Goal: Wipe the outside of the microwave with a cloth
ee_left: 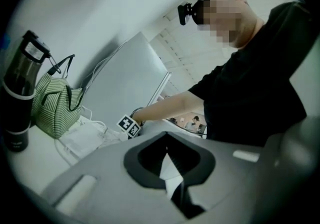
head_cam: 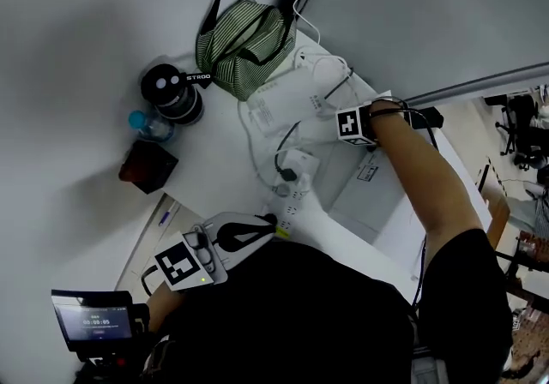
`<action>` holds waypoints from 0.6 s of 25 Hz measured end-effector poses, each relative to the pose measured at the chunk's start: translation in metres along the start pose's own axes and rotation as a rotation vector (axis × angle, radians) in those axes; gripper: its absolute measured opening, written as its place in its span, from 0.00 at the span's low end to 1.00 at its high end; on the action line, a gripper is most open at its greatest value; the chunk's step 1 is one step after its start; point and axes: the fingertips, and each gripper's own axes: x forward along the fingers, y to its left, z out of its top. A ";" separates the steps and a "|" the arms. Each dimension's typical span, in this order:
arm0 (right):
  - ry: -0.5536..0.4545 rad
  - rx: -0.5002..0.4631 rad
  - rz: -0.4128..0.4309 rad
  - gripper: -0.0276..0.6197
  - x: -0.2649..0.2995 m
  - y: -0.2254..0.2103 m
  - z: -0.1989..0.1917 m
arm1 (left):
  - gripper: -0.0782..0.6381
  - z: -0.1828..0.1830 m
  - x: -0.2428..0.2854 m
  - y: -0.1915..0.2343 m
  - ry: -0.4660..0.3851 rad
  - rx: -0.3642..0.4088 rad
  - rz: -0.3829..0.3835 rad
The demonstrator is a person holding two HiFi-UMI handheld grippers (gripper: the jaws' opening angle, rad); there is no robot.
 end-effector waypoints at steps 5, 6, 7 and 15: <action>-0.218 -0.012 0.002 0.13 -0.119 0.043 -0.070 | 0.11 0.020 0.020 -0.016 -0.032 0.032 -0.059; -0.245 -0.020 -0.003 0.13 -0.141 0.055 -0.085 | 0.11 0.022 0.023 -0.018 -0.036 0.040 -0.072; -0.247 -0.031 -0.009 0.13 -0.155 0.067 -0.099 | 0.11 0.023 0.026 -0.020 -0.041 0.047 -0.086; -0.112 -0.086 0.019 0.13 -0.112 0.085 -0.071 | 0.11 0.024 0.020 -0.032 -0.056 0.036 -0.103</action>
